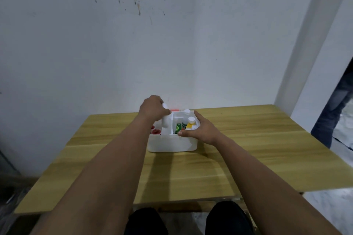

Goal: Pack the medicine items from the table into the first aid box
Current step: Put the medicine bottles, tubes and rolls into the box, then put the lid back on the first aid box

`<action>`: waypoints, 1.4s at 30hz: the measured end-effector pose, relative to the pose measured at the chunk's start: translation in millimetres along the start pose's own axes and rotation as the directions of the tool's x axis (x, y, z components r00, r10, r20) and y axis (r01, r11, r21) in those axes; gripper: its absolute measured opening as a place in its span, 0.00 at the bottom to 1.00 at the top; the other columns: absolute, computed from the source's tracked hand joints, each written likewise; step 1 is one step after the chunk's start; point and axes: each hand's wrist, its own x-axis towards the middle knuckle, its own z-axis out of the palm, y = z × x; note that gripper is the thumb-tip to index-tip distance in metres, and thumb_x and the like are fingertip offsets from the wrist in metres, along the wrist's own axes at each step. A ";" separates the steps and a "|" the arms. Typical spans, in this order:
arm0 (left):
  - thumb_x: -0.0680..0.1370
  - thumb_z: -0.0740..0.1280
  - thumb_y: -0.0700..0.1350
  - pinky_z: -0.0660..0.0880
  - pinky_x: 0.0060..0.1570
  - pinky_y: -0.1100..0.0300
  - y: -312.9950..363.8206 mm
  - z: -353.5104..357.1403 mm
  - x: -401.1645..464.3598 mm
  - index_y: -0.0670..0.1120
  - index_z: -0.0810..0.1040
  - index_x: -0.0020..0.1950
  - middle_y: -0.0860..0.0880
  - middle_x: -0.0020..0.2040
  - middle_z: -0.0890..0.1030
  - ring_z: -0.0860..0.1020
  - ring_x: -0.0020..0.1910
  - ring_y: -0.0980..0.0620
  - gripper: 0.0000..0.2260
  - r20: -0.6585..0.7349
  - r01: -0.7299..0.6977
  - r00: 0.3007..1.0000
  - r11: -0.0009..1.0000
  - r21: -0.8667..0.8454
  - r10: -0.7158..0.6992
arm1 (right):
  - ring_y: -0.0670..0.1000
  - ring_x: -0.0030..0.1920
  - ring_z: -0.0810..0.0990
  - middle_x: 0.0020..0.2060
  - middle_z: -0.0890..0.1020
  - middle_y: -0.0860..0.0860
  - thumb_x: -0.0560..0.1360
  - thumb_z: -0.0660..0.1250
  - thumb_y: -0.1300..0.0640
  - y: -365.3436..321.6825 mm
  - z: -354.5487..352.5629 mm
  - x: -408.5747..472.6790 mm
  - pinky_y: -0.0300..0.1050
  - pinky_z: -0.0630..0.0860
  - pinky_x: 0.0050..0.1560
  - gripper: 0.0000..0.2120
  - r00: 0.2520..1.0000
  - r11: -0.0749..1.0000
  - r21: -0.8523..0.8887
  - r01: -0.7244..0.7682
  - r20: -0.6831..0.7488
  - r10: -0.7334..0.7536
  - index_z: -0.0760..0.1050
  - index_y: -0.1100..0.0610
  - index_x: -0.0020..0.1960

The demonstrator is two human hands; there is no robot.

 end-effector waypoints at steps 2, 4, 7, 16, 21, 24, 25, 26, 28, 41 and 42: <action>0.72 0.77 0.51 0.77 0.49 0.53 0.5 10.6 -0.9 0.44 0.79 0.57 0.46 0.57 0.82 0.80 0.52 0.46 0.19 0.039 -0.021 0.999 0.995 0.093 0.017 | 0.49 0.68 0.75 0.71 0.73 0.41 0.49 0.80 0.25 -1.2 -0.5 -2.7 0.55 0.76 0.67 0.66 1.000 1.000 0.000 0.013 -0.005 -0.013 0.58 0.43 0.80; 0.72 0.77 0.51 0.77 0.50 0.53 -2.5 17.9 -2.9 0.43 0.79 0.57 0.45 0.56 0.83 0.80 0.53 0.45 0.19 0.048 -0.028 0.999 0.990 0.142 0.022 | 0.48 0.69 0.73 0.71 0.71 0.40 0.51 0.81 0.27 -5.0 -2.5 -5.9 0.52 0.75 0.68 0.65 1.000 1.000 0.008 0.030 0.000 -0.030 0.58 0.44 0.80; 0.73 0.76 0.53 0.74 0.48 0.56 -7.2 22.4 -4.9 0.43 0.79 0.61 0.46 0.58 0.81 0.80 0.55 0.46 0.21 0.036 -0.042 0.999 0.987 0.157 0.037 | 0.47 0.68 0.74 0.71 0.72 0.40 0.53 0.83 0.30 -6.9 -5.9 -9.5 0.50 0.76 0.66 0.62 0.998 0.999 0.003 0.045 0.041 -0.045 0.59 0.45 0.79; 0.76 0.69 0.58 0.78 0.47 0.55 -31.6 14.5 -1.7 0.50 0.83 0.56 0.51 0.52 0.84 0.81 0.48 0.50 0.16 -0.114 -0.012 0.993 0.993 0.116 0.025 | 0.40 0.57 0.78 0.57 0.74 0.31 0.64 0.85 0.51 -0.7 -14.1 -10.7 0.38 0.78 0.57 0.40 0.990 0.995 0.033 0.089 0.109 -0.092 0.62 0.32 0.63; 0.76 0.69 0.58 0.75 0.45 0.55 -52.9 3.7 2.5 0.51 0.83 0.51 0.53 0.47 0.84 0.80 0.47 0.50 0.13 -0.152 0.085 0.985 0.996 0.006 -0.083 | 0.48 0.66 0.74 0.67 0.72 0.42 0.61 0.85 0.42 0.8 -14.9 -5.3 0.45 0.75 0.64 0.60 0.996 0.996 0.084 0.023 0.081 -0.030 0.52 0.48 0.82; 0.77 0.69 0.57 0.75 0.47 0.55 -68.7 3.6 9.6 0.50 0.83 0.48 0.51 0.48 0.84 0.80 0.47 0.50 0.12 -0.120 0.140 0.982 0.987 -0.079 -0.149 | 0.53 0.66 0.75 0.70 0.73 0.52 0.67 0.77 0.35 -1.7 -16.4 1.5 0.51 0.77 0.62 0.52 0.999 0.991 0.131 -0.032 0.044 0.026 0.55 0.47 0.82; 0.77 0.69 0.57 0.75 0.47 0.55 -74.0 5.2 12.8 0.49 0.83 0.49 0.51 0.49 0.85 0.80 0.47 0.49 0.12 -0.106 0.154 0.980 0.982 -0.110 -0.166 | 0.55 0.66 0.76 0.72 0.72 0.55 0.66 0.73 0.31 -3.5 -17.1 3.7 0.54 0.78 0.62 0.51 0.999 0.986 0.160 -0.048 0.033 0.043 0.56 0.47 0.82; 0.77 0.69 0.57 0.75 0.47 0.55 -78.4 6.8 15.8 0.47 0.83 0.49 0.50 0.50 0.85 0.80 0.46 0.49 0.13 -0.091 0.171 0.979 0.975 -0.141 -0.185 | 0.55 0.66 0.76 0.74 0.71 0.56 0.67 0.71 0.29 -4.8 -17.2 7.6 0.56 0.78 0.63 0.50 0.997 0.980 0.187 -0.072 0.021 0.069 0.58 0.48 0.81; 0.78 0.69 0.57 0.77 0.49 0.54 -85.2 11.2 22.4 0.44 0.84 0.49 0.48 0.50 0.85 0.80 0.46 0.49 0.16 -0.057 0.214 0.971 0.952 -0.220 -0.232 | 0.55 0.67 0.75 0.75 0.70 0.55 0.69 0.67 0.27 -9.0 -17.6 17.0 0.53 0.79 0.58 0.47 0.995 0.970 0.223 -0.101 0.000 0.104 0.62 0.50 0.80; 0.76 0.63 0.70 0.77 0.48 0.51 -106.7 40.6 68.5 0.42 0.82 0.55 0.44 0.50 0.85 0.82 0.48 0.43 0.31 0.376 0.534 0.842 0.694 -0.482 -0.386 | 0.58 0.52 0.83 0.49 0.83 0.53 0.74 0.66 0.30 -6.6 -12.5 109.5 0.56 0.78 0.61 0.36 0.925 0.879 0.305 -0.366 0.013 0.381 0.75 0.58 0.68; 0.75 0.63 0.70 0.77 0.49 0.51 -106.0 42.3 71.9 0.41 0.82 0.55 0.43 0.50 0.85 0.82 0.48 0.43 0.32 0.371 0.529 0.846 0.691 -0.492 -0.383 | 0.57 0.51 0.83 0.48 0.82 0.53 0.75 0.66 0.30 -7.6 -12.1 112.1 0.53 0.79 0.58 0.37 0.924 0.877 0.311 -0.366 0.008 0.382 0.74 0.59 0.70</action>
